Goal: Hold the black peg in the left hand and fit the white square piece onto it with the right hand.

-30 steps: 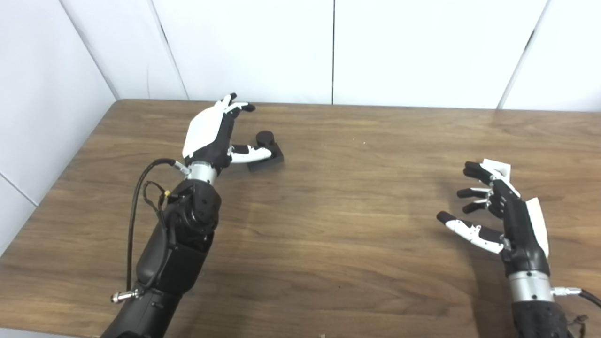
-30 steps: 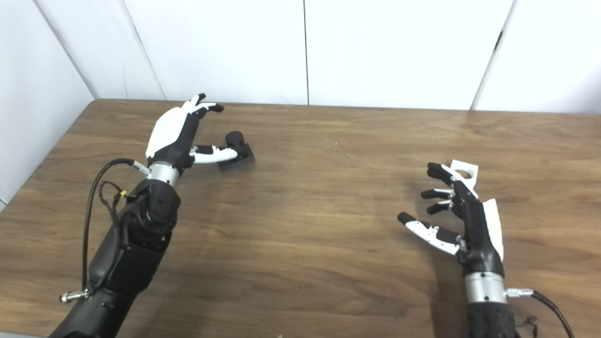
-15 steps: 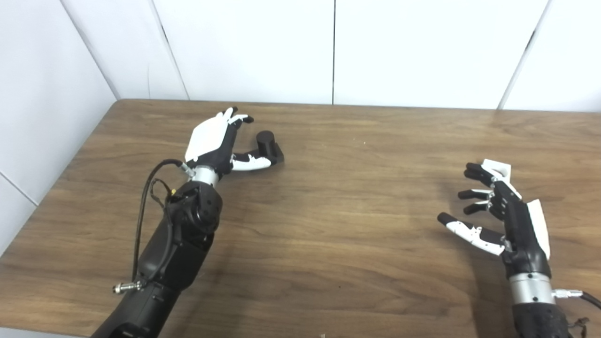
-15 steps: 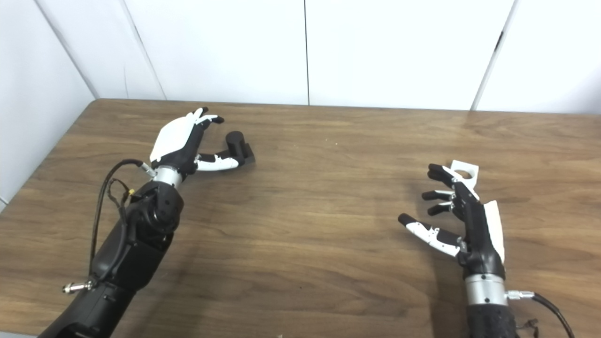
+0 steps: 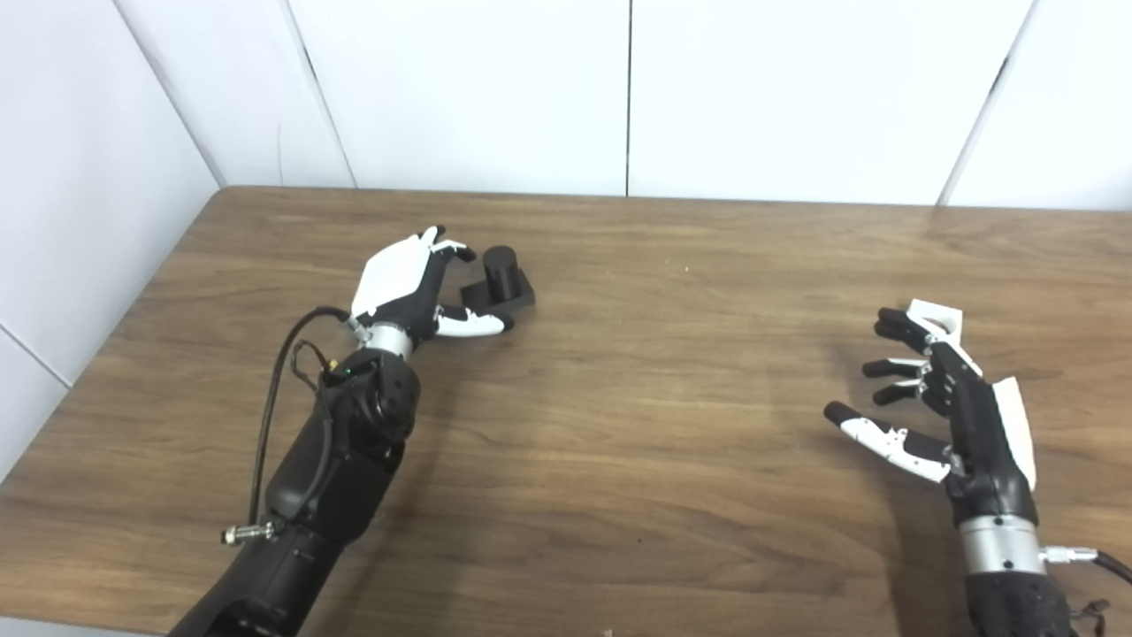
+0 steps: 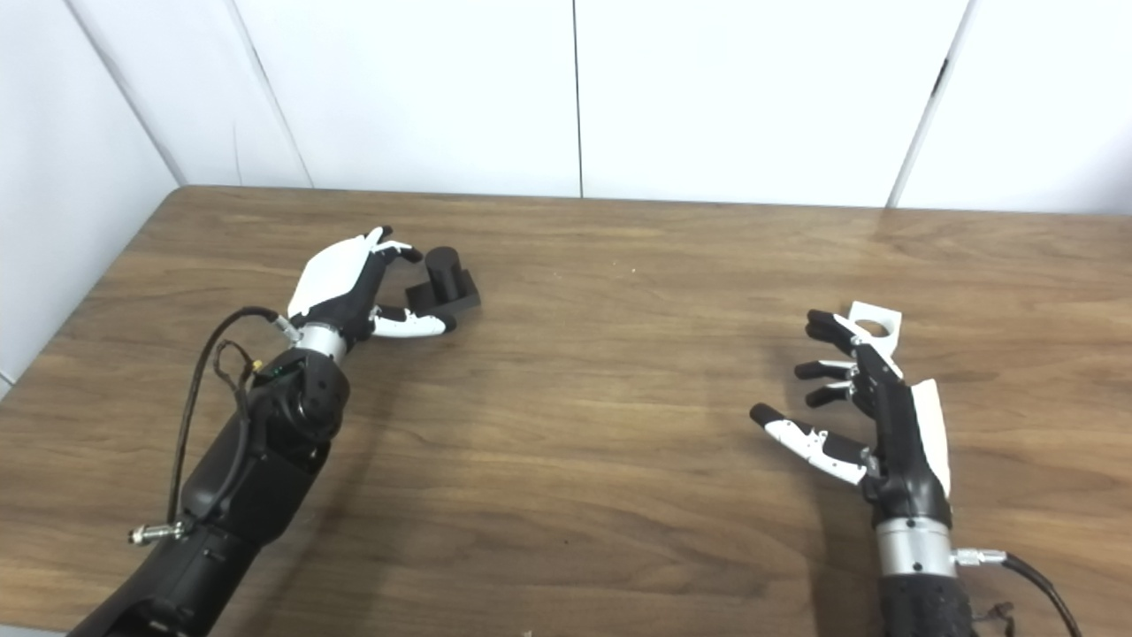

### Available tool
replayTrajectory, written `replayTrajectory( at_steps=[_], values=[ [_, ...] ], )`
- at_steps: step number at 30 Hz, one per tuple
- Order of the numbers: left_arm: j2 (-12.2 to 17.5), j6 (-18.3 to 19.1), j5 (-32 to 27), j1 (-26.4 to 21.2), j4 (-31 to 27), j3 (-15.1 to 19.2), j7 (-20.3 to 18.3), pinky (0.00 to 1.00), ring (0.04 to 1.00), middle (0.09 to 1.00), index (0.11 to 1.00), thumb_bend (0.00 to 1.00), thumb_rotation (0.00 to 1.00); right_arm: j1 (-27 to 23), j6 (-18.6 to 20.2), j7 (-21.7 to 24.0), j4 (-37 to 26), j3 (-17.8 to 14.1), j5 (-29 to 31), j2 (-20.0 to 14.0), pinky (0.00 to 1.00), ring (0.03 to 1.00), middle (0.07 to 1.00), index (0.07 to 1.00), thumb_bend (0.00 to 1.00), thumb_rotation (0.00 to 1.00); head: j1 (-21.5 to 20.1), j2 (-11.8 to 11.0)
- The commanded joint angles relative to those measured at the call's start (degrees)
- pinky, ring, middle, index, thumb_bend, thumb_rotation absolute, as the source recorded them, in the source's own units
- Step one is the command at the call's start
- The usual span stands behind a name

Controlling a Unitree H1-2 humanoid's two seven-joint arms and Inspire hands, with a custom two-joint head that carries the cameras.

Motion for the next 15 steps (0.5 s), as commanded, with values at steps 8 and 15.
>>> replayTrajectory(
  at_steps=[8,15],
  values=[
    [1.01,-2.88,-1.44,-3.68,3.02,0.10,3.30,1.00,1.000,1.000,0.669,0.88,0.34,-0.41,-1.40,-0.67,-2.75,-0.30,0.10,0.54,0.49,0.629,0.792,0.795,0.61,0.00,-0.19,0.29],
    [1.51,-2.82,-1.74,-3.92,4.44,-0.66,2.47,1.00,1.000,1.000,0.624,0.82,0.33,0.00,-1.42,-1.05,-3.02,-0.36,-0.48,0.84,0.48,0.627,0.784,0.791,0.61,0.00,-0.35,0.44]
  ],
)
